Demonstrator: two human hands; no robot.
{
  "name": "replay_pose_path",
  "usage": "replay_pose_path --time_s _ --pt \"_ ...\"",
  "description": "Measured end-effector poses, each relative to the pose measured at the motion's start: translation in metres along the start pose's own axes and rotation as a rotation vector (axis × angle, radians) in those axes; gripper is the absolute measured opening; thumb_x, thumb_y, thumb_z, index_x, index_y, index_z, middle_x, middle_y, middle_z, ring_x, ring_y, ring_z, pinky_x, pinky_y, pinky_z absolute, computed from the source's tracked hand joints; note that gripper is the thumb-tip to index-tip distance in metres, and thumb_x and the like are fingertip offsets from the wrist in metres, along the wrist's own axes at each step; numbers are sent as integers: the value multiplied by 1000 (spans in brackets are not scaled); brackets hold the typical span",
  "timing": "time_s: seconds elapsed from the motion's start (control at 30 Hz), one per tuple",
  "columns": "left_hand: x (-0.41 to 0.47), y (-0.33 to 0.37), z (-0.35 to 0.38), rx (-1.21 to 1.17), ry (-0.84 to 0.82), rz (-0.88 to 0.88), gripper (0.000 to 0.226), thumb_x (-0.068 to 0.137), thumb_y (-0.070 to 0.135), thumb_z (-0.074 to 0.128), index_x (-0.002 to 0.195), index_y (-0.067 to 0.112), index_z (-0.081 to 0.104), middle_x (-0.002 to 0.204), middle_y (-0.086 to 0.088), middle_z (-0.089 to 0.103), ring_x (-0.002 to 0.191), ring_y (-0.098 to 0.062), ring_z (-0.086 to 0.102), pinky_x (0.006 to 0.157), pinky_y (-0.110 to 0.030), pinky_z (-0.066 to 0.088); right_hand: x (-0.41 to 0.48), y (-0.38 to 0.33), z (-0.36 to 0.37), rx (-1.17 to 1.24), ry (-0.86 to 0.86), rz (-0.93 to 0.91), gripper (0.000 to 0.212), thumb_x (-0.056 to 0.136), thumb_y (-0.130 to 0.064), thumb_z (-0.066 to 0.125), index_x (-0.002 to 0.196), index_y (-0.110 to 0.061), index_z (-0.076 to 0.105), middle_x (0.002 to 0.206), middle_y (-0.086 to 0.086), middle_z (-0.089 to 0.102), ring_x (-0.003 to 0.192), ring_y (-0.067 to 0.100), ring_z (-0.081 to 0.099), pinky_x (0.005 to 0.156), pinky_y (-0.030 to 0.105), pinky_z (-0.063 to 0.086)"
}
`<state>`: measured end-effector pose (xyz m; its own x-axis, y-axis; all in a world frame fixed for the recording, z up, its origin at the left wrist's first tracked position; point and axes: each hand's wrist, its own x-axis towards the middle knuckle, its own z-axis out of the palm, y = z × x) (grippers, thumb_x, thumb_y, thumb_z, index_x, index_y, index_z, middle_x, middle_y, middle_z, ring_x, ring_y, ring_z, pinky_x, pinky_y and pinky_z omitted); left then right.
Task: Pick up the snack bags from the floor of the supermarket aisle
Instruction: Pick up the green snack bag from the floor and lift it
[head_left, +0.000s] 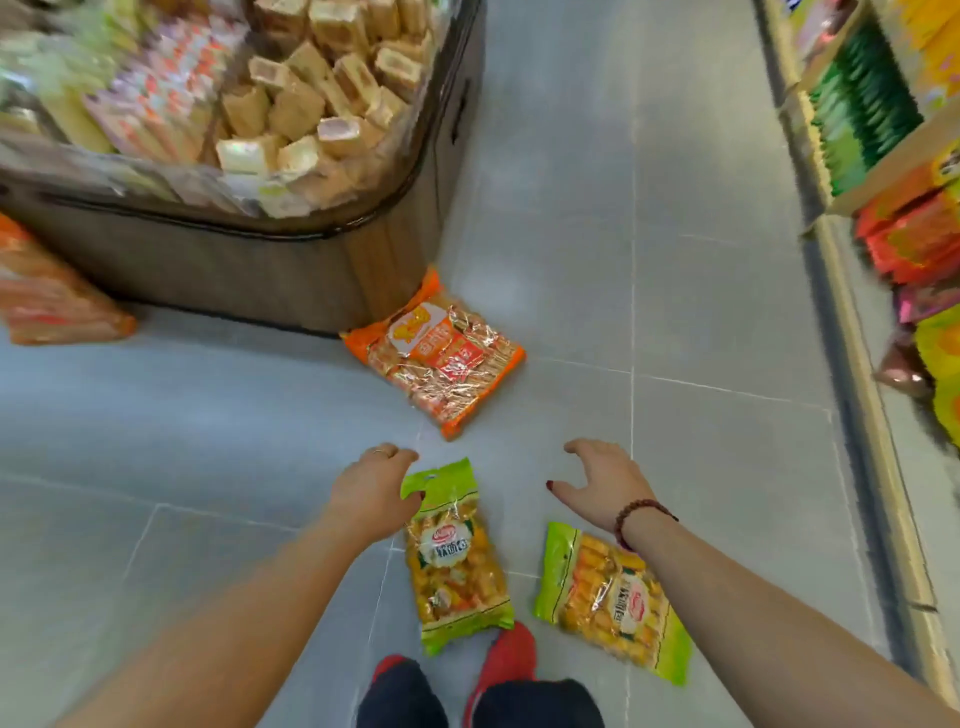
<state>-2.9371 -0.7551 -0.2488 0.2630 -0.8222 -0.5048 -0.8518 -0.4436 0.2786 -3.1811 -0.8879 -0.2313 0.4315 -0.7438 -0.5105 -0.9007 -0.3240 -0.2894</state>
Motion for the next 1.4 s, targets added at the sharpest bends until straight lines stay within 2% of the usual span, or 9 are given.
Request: replay_pose_path --time_s 0.2,0.37,0.5,0.7,0.9,1.03,1.17,1.27,1.4 --pt "-15 -41 86 -332 28 -290 59 87 37 64 138 14 45 138 -9 46 129 -24 44 101 -30 37 36 14 84 73 -146 -44 59 84 -45 62 134 -18 47 137 3 49 129 22 41 106 33 35" --pt "-2 -77 186 -499 64 -501 64 83 37 69 137 13 45 138 -10 49 130 -25 43 103 -31 35 77 34 176 231 -171 12 56 82 -40 68 129 -14 51 130 6 55 123 24 49 101 37 42" --pt "25 -99 281 -621 84 -584 70 82 38 71 140 13 42 143 -9 46 132 -24 43 106 -34 35 113 55 265 291 -174 20 57 82 -36 70 130 -12 51 131 6 55 123 22 50 102 36 41" --pt "79 -129 407 -828 101 -635 82 78 36 76 145 13 34 147 -12 39 134 -28 39 107 -41 38 168 84 389 409 -168 78 61 82 -33 72 134 -13 47 139 4 50 126 22 48 105 36 39" --pt "141 -155 482 -1005 164 -671 81 78 33 76 145 17 33 149 -12 35 136 -27 37 107 -43 38 227 103 467 506 -245 161 88 77 -39 76 146 -14 28 153 10 30 138 27 35 110 43 36" --pt "175 -172 507 -1087 144 -617 90 71 42 80 144 19 33 142 -10 42 125 -27 48 102 -45 45 262 106 499 599 -297 185 94 70 -38 82 143 -12 30 145 12 40 128 28 46 103 44 45" --pt "185 -179 518 -1234 130 -573 96 61 53 82 140 23 36 128 -5 51 109 -23 59 91 -43 54 275 105 512 582 -350 147 66 71 -38 81 119 -17 42 123 6 57 101 18 59 80 32 53" --pt "186 -178 520 -1203 148 -558 98 54 60 78 138 26 39 124 -1 53 106 -21 60 88 -42 55 278 108 509 607 -388 130 67 70 -40 80 118 -20 38 123 1 55 104 20 59 92 39 52" --pt "185 -175 518 -1254 167 -554 95 53 59 81 134 28 43 122 -2 55 105 -22 61 89 -42 55 275 109 509 632 -414 153 84 73 -41 78 138 -20 28 134 3 49 110 26 59 97 44 49"
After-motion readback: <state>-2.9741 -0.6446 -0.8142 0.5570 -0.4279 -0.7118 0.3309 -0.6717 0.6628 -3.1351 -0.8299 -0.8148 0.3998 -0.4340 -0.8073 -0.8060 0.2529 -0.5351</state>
